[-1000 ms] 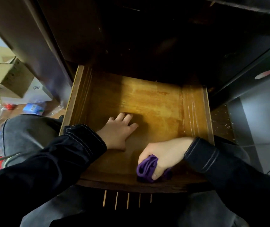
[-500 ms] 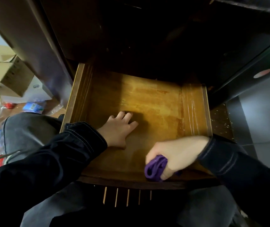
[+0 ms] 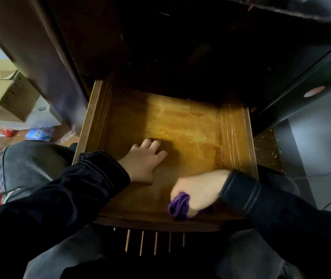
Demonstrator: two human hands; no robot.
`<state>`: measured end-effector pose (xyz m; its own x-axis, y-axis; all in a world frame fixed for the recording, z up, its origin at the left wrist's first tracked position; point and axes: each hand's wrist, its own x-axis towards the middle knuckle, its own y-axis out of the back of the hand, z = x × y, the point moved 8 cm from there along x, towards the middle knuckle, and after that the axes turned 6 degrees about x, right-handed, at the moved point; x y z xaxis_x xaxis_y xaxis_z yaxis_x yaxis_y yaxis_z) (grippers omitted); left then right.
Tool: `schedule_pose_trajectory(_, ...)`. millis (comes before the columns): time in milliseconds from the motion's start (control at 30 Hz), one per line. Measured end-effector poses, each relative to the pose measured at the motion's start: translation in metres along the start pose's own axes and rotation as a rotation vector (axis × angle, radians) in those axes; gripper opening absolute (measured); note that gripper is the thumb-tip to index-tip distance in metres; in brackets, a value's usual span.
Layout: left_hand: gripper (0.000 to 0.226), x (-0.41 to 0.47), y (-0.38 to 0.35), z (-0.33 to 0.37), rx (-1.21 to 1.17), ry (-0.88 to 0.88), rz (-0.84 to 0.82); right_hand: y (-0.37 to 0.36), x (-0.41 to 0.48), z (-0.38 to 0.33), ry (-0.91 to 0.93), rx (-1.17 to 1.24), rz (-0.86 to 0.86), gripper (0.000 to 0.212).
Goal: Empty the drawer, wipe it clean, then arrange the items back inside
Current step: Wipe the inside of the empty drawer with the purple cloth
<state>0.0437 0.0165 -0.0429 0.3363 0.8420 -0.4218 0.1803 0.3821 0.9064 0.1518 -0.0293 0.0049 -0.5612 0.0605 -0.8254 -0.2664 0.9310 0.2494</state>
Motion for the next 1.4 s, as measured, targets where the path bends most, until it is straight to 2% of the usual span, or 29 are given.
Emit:
schedule_pose_trajectory(100,0.095,0.000,-0.001,-0.001,-0.003,0.000,-0.005,-0.006,0.016,0.002,-0.050,-0.028,0.021,0.019)
schedule_pose_trajectory(233,0.095,0.001,-0.002,-0.001,-0.004,-0.003,0.003,0.000,-0.004,0.008,0.003,-0.122,0.003,0.014)
schedule_pose_trajectory(367,0.093,0.002,-0.003,0.000,-0.006,0.002,-0.001,0.007,-0.020,0.018,0.007,-0.055,-0.031,0.022)
schedule_pose_trajectory(567,0.095,0.000,-0.002,0.000,-0.017,-0.003,-0.011,-0.010,0.012,0.023,-0.056,-0.105,0.018,0.018)
schedule_pose_trajectory(767,0.096,-0.001,-0.001,0.001,-0.006,-0.004,-0.015,0.004,-0.020,0.032,-0.021,0.005,-0.060,0.021)
schedule_pose_trajectory(933,0.097,-0.002,-0.001,0.000,-0.006,-0.004,-0.015,-0.013,0.012,0.037,-0.133,-0.109,0.009,0.024)
schedule_pose_trajectory(1100,0.097,-0.002,-0.001,0.000,-0.007,-0.008,-0.018,-0.004,-0.013,0.048,-0.125,-0.117,-0.022,0.013)
schedule_pose_trajectory(1200,0.098,-0.002,-0.001,0.000,-0.006,0.000,-0.032,-0.001,-0.017,0.049,-0.145,-0.102,-0.086,0.018)
schedule_pose_trajectory(1400,0.095,-0.003,-0.001,-0.001,-0.023,-0.013,-0.043,-0.013,0.009,0.047,-0.208,-0.075,-0.059,0.029)
